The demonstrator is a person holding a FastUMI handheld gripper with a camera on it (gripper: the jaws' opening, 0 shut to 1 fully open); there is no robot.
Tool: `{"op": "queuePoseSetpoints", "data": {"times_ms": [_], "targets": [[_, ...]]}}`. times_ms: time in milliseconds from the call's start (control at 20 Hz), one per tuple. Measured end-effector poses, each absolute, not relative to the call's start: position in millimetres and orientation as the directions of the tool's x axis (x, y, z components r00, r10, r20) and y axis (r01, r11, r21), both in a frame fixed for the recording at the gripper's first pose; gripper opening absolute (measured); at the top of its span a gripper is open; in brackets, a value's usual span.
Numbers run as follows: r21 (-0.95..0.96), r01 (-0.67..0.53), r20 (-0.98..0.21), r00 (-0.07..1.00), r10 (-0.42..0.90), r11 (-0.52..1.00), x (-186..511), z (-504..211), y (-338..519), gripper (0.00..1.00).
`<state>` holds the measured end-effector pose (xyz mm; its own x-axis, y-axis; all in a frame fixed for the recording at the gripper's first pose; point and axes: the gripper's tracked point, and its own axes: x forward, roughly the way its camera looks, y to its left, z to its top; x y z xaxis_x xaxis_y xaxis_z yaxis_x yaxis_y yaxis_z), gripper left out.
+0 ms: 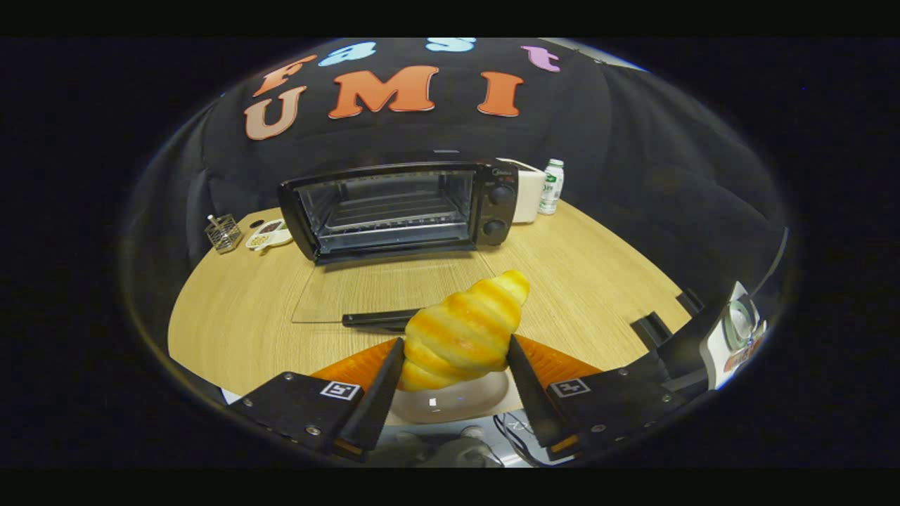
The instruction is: Open the toaster oven, put the food inside, and close the toaster oven door.
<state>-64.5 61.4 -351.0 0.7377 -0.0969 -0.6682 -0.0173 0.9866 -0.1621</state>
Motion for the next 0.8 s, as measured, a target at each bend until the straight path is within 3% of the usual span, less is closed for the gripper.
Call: {"op": "queuePoseSetpoints", "data": {"times_ms": [450,800], "targets": [[-0.17,-0.144,-0.624,0.781,0.007,0.975,17,-321,99,0.82],[-0.124,-0.186,-0.65,0.758,0.062,0.975,74,-338,115,0.83]]}}
